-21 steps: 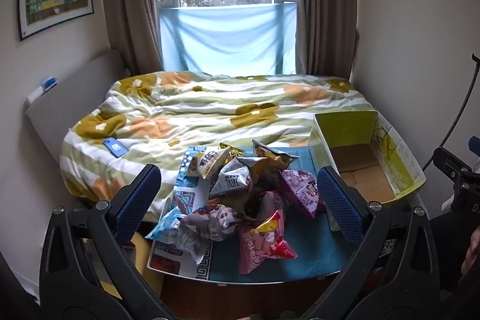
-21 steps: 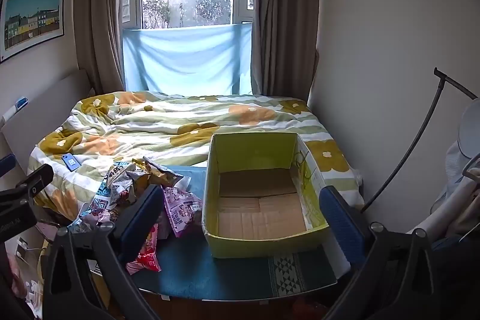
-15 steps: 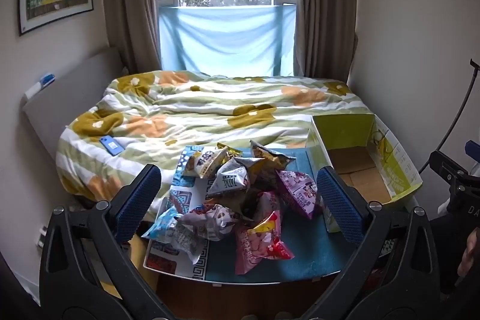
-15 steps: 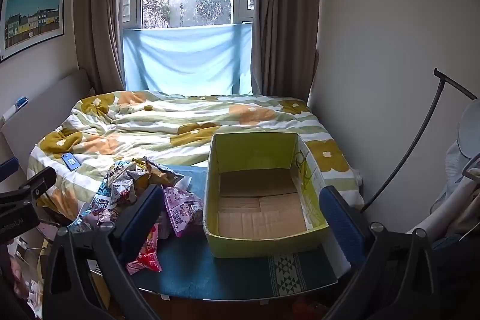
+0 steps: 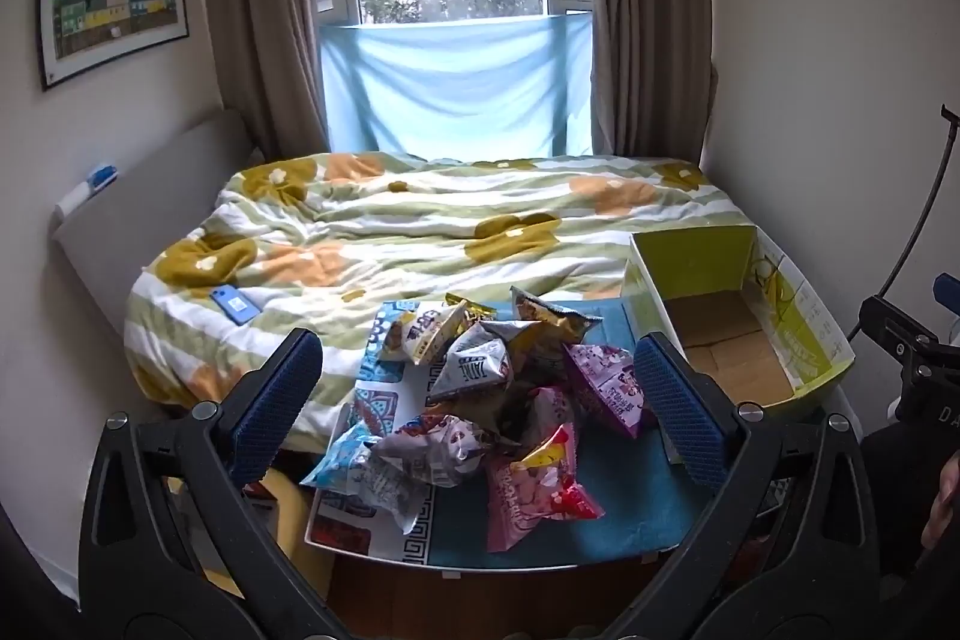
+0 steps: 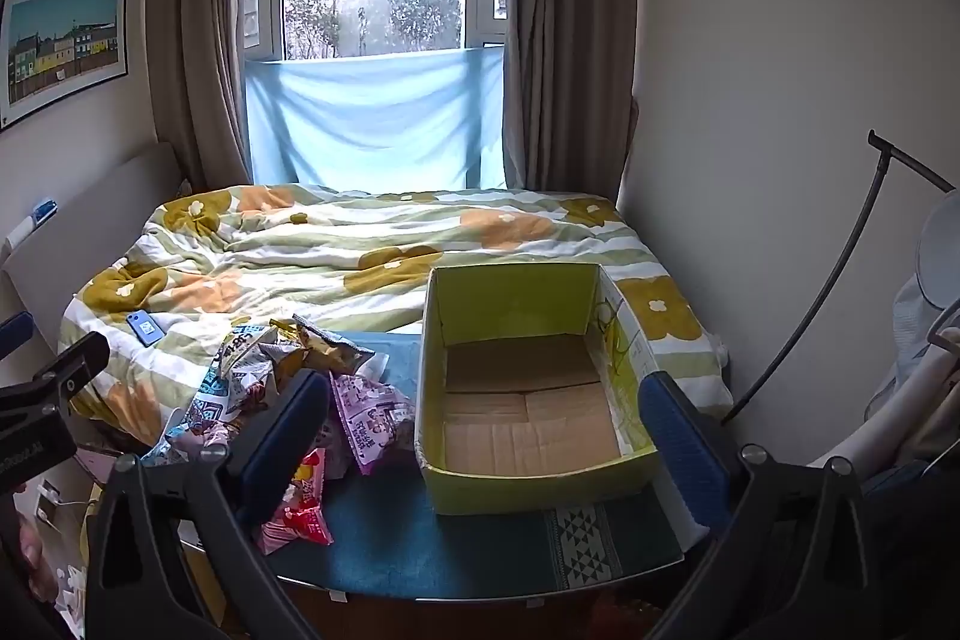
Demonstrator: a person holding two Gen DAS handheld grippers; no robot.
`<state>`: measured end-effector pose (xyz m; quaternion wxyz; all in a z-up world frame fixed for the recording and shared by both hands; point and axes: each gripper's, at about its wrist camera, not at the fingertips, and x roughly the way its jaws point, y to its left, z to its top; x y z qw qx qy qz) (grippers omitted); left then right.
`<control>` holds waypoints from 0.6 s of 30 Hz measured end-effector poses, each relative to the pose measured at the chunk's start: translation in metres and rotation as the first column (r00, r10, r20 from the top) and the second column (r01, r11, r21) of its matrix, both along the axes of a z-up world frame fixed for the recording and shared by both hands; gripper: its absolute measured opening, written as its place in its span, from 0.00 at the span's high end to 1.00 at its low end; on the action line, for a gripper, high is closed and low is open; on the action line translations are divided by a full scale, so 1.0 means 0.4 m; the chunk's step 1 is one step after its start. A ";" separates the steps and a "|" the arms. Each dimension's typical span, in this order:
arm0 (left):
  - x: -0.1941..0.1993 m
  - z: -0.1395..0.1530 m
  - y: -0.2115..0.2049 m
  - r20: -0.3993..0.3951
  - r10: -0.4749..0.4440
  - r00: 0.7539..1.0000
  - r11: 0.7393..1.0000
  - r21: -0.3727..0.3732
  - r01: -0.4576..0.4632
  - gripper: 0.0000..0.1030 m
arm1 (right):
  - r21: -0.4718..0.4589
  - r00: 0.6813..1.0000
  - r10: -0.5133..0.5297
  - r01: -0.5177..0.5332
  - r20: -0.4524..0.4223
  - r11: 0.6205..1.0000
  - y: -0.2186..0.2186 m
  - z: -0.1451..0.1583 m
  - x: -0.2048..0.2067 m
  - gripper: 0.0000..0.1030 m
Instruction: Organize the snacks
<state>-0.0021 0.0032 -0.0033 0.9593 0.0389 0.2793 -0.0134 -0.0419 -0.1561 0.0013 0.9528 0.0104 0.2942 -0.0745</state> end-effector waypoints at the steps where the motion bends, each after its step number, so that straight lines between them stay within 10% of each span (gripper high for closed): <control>1: 0.000 -0.001 -0.001 0.000 0.000 1.000 1.000 0.000 0.000 0.01 | 0.000 1.000 0.000 0.000 0.000 1.000 0.003 -0.004 -0.002 0.00; 18: -0.011 0.009 0.006 0.002 0.006 1.000 1.000 0.004 -0.006 0.01 | 0.002 1.000 0.004 -0.004 -0.003 1.000 0.022 0.005 0.001 0.00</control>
